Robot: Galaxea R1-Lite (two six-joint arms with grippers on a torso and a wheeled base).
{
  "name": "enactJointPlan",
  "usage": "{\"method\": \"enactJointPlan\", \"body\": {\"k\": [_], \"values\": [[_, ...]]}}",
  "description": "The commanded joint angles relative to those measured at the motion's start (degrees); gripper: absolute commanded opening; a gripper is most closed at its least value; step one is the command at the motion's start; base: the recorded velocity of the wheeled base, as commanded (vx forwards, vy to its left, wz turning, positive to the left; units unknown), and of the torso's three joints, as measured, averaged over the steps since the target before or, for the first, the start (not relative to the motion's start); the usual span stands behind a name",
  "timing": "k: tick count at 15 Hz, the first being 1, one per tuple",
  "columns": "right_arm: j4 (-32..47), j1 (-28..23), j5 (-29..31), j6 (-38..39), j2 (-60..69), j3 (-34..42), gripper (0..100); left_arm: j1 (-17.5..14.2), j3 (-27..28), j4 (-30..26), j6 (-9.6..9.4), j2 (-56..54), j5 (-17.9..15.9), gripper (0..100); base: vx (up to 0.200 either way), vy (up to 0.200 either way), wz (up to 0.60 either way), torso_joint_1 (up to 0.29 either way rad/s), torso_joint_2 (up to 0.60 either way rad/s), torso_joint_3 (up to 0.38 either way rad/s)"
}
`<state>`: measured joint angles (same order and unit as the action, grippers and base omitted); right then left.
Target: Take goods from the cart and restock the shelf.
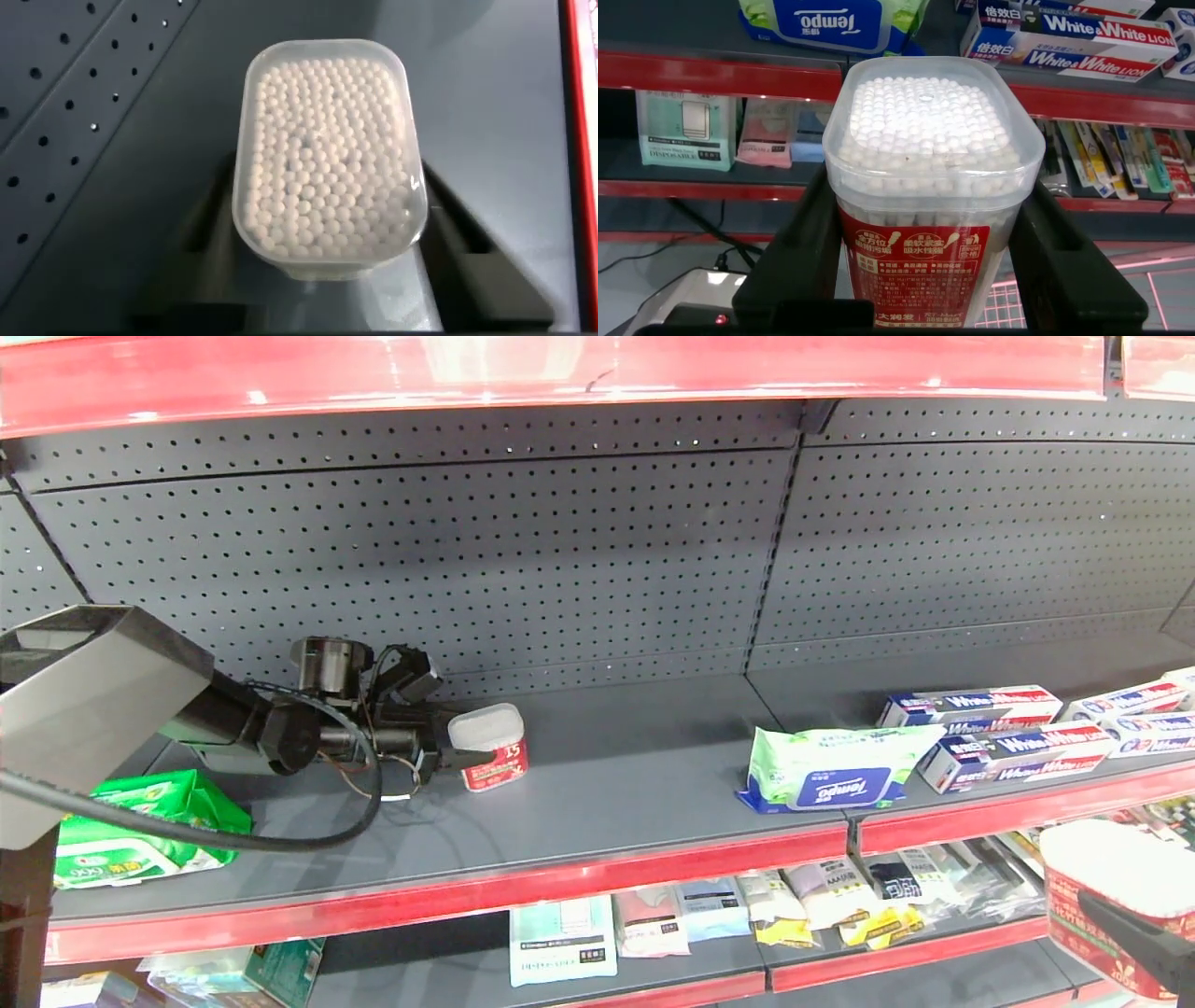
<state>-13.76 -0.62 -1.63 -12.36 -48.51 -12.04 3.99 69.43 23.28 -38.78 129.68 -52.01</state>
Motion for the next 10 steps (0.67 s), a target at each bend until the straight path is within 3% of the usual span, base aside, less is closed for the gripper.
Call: {"method": "enactJointPlan", "body": {"k": [1,3,6,10], "values": [[0.0,0.0,0.0,0.0,-0.1,0.0,0,0.0,-0.2,0.0,0.02,0.0,-0.1,0,0.000,0.000,0.00,0.000,0.00,0.000],[0.0,0.0,0.0,0.0,-0.1,0.0,0,0.0,-0.8,0.0,-0.07,-0.2,-0.6,0,0.000,0.000,0.00,0.000,0.00,0.000],[0.0,-0.1,0.0,0.0,0.0,0.0,0,-0.5,-2.3,0.0,-0.07,-1.9,-5.2,0,0.000,0.000,0.00,0.000,0.00,0.000],[0.0,-0.1,0.0,0.0,0.0,-0.1,0,-2.8,-8.2,0.1,-1.12,-5.9,-5.7,0,0.000,0.000,0.00,0.000,0.00,0.000]]}}
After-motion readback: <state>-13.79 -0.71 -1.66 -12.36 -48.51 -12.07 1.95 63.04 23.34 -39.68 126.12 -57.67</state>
